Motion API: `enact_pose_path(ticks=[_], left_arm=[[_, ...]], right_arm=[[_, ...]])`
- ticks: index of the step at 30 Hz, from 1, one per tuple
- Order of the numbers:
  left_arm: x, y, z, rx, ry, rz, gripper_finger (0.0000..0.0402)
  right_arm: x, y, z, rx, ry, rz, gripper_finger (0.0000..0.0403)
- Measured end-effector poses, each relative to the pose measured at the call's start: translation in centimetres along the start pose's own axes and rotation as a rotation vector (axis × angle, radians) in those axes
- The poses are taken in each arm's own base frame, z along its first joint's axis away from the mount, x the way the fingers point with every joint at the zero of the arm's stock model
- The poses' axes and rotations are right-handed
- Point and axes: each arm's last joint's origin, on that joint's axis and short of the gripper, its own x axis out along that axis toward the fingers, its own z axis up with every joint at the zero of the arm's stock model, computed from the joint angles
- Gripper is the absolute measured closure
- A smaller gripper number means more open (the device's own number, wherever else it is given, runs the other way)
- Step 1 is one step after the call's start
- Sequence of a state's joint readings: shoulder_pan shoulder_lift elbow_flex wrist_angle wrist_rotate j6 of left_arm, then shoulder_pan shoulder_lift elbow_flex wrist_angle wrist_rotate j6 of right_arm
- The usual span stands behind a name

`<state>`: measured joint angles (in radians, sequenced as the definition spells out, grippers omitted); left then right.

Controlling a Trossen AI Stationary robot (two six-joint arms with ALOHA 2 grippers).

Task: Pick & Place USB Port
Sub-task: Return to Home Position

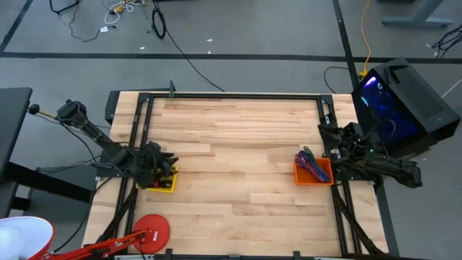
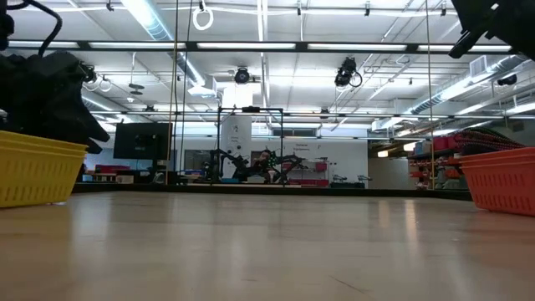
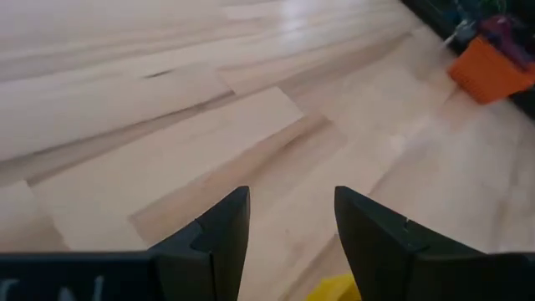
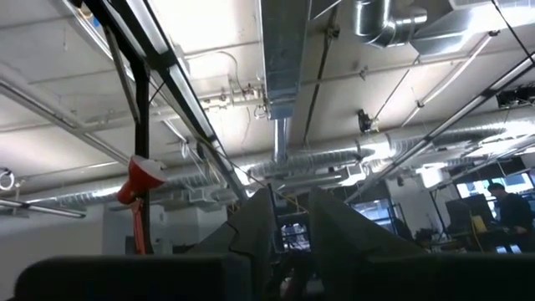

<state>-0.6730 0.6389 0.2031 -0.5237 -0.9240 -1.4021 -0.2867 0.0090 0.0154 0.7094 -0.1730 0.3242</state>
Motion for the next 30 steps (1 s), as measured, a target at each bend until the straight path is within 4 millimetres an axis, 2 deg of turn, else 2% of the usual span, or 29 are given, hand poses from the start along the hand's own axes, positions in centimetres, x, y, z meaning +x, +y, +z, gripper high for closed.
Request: enact_pose_path(ticks=[9,18,25,30], left_arm=[[-1.2,0.4,2.4,-0.261,0.001,-0.15,0.022],[-2.4,1.7,4.7,-0.518,-0.112,-0.268,0.022],[-2.2,2.6,5.9,-0.627,-0.25,-0.203,0.022],[-1.8,3.2,6.5,-0.672,-0.342,-0.119,0.022]], right_arm=[[0.0,0.0,0.0,0.0,0.0,0.0,0.0316],[0.0,0.0,-0.1,0.002,0.009,-0.003,0.0316],[-0.2,-0.5,-1.7,0.032,0.17,-0.058,0.0316],[-0.3,-0.7,-2.2,0.041,0.222,-0.075,0.0316]])
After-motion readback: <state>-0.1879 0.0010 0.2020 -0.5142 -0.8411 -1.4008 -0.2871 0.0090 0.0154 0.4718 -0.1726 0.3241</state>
